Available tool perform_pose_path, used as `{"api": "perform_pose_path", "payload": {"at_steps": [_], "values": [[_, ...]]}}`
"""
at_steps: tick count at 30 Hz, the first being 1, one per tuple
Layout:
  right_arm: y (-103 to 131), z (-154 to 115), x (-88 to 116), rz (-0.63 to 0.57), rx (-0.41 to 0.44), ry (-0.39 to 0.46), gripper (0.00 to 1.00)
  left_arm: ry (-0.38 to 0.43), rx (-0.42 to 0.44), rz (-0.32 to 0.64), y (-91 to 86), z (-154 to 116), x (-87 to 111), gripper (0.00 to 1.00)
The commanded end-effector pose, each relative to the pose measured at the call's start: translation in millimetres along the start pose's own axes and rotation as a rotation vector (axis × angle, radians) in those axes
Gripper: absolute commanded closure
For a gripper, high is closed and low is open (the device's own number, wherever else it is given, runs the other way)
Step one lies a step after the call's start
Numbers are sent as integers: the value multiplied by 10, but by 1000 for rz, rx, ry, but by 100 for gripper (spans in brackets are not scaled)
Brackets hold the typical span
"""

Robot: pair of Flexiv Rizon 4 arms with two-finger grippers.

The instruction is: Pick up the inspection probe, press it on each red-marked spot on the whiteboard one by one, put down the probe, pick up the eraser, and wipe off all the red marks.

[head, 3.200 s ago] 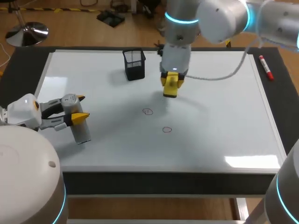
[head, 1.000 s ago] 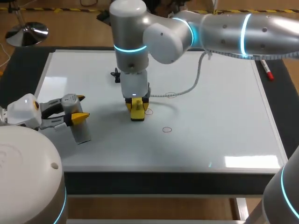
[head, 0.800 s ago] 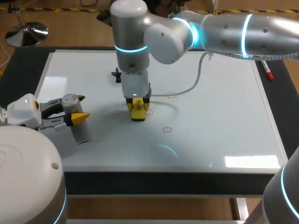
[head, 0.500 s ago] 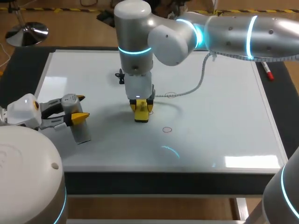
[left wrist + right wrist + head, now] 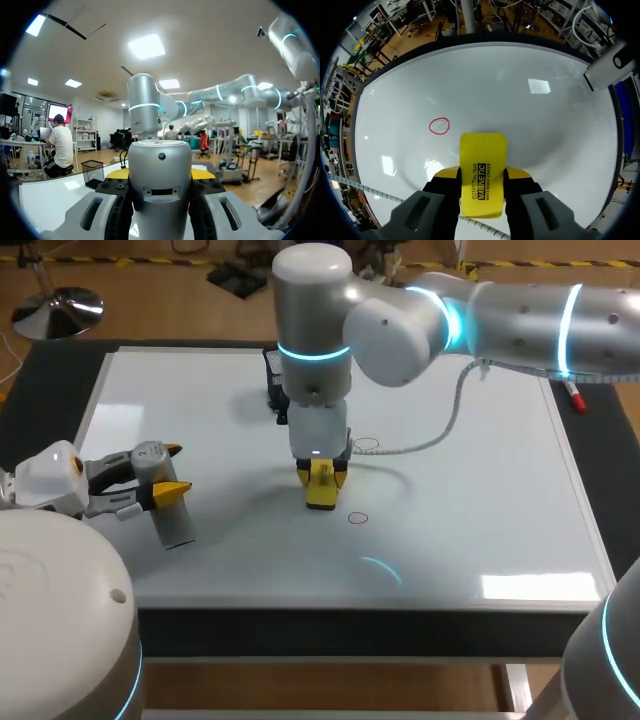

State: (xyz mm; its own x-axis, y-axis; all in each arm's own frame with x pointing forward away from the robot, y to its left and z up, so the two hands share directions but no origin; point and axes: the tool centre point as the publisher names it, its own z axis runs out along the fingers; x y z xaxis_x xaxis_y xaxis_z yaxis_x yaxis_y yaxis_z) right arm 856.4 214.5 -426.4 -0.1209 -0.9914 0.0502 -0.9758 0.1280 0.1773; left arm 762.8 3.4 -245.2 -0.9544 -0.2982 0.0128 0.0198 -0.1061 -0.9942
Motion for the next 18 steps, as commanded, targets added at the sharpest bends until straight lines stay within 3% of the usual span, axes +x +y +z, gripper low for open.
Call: {"api": "perform_pose_path", "payload": {"at_steps": [1, 18], "values": [[8, 17, 85, 2, 3, 1, 100, 0, 0, 1, -11, -1, 4, 100], [-58, -564, 218, -7, 33, 45, 100, 0, 0, 1, -11, -1, 4, 100]]}}
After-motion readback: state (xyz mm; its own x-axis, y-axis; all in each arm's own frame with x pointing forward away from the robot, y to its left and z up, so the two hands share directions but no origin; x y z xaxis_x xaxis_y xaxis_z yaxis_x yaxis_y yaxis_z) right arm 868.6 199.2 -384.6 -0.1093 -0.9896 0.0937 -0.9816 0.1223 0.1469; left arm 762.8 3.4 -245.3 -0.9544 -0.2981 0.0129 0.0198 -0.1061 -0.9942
